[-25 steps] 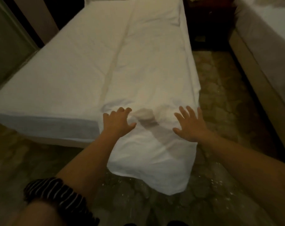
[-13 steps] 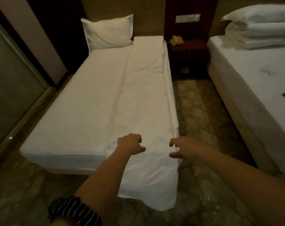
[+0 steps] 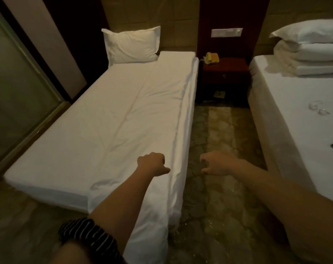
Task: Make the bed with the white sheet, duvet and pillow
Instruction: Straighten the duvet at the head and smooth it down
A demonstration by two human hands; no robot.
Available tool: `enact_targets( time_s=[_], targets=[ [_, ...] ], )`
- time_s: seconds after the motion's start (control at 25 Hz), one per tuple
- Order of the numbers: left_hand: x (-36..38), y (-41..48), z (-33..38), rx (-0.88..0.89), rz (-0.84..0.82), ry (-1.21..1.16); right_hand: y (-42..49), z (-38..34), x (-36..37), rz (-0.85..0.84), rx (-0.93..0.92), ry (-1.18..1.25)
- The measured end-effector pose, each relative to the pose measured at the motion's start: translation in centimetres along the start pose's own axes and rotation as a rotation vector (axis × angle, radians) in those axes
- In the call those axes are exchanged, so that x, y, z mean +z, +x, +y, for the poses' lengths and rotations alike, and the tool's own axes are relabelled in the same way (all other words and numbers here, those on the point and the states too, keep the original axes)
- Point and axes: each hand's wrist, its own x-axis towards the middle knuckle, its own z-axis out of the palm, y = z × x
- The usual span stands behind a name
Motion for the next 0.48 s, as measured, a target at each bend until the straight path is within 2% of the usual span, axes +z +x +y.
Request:
enact_targets(
  time_s=[0.2,0.36,0.48],
  targets=[
    [-2.3,9.3,3.2,-0.118,0.01,-0.072,8.9,6.4,-3.6,0.034,-0.103,-0.131],
    [-5.5,18.9,6.4,-0.145,0.012,-0.124,16.2,12.9,-7.6,0.121,-0.161,-0.212],
    [-7.7,24.2,8.6,-0.179,0.037,-0.181,21.0,17.4,-10.6,0.058,-0.197,-0.264]
  ],
)
